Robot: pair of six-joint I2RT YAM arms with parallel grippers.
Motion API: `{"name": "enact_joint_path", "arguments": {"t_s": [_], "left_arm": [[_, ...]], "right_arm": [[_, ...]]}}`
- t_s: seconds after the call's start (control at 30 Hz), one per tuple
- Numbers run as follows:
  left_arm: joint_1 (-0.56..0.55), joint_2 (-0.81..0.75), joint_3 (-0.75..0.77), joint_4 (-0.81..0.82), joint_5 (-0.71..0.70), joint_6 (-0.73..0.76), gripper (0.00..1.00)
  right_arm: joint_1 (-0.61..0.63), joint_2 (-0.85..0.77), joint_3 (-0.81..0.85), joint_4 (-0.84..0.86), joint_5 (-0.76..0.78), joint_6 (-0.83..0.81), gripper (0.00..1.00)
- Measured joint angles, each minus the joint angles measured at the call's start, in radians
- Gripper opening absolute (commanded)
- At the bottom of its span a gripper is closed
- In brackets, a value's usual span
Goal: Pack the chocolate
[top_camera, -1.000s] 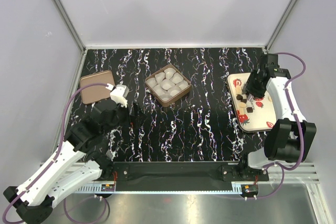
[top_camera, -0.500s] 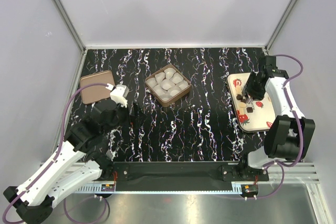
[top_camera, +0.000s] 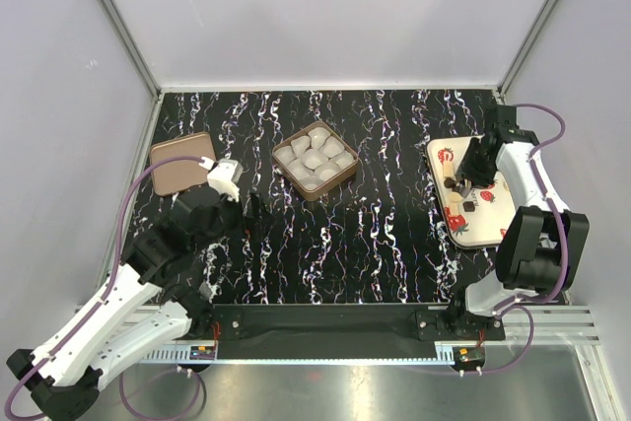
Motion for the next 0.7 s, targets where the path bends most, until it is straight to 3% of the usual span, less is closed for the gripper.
{"name": "enact_joint_path", "arguments": {"t_s": [0.13, 0.43, 0.53, 0.7], "left_arm": [[0.0, 0.001, 0.0, 0.0, -0.005, 0.0, 0.99], [0.0, -0.022, 0.0, -0.005, -0.034, 0.0, 0.99], [0.0, -0.035, 0.0, -0.01, -0.051, 0.001, 0.99], [0.0, -0.069, 0.0, -0.01, -0.072, 0.004, 0.99]], "right_arm": [[0.0, -0.003, 0.015, -0.023, 0.0, 0.002, 0.26], [0.024, -0.053, 0.164, -0.063, -0.053, 0.033, 0.22], [0.121, -0.056, 0.231, -0.06, -0.05, 0.055, 0.21], [0.385, 0.019, 0.36, -0.037, -0.051, 0.087, 0.2]]}}
